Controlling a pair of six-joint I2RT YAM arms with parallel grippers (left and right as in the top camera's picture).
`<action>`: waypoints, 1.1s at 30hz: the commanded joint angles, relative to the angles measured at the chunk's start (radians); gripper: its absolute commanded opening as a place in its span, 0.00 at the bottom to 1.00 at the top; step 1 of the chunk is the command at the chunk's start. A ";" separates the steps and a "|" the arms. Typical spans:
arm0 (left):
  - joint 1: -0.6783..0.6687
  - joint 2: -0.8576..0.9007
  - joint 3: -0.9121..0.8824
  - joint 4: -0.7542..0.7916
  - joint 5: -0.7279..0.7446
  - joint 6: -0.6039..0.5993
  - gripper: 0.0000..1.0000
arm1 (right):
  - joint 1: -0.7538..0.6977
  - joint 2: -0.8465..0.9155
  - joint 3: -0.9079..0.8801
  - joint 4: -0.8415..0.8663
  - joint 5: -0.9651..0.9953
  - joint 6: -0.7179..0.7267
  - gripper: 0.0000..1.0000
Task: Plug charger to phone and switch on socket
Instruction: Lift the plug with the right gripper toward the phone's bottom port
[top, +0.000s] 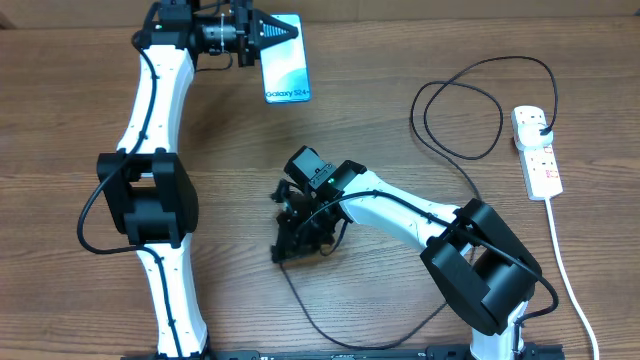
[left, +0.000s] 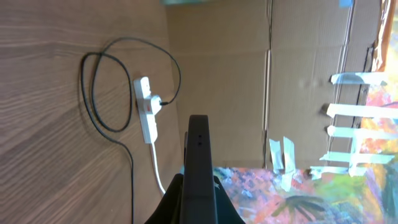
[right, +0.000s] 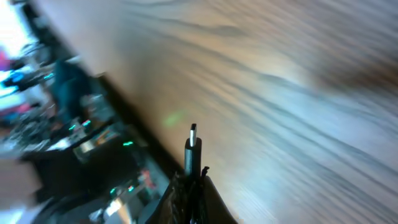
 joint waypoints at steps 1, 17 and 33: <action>0.031 -0.011 0.022 0.000 0.037 0.011 0.04 | 0.000 0.014 0.020 0.067 -0.210 -0.045 0.04; 0.085 -0.011 0.022 0.000 0.052 0.011 0.04 | -0.124 0.014 0.020 0.668 -0.417 0.405 0.04; 0.095 -0.011 0.022 0.022 0.049 0.015 0.04 | -0.287 0.014 0.020 1.258 -0.306 0.928 0.04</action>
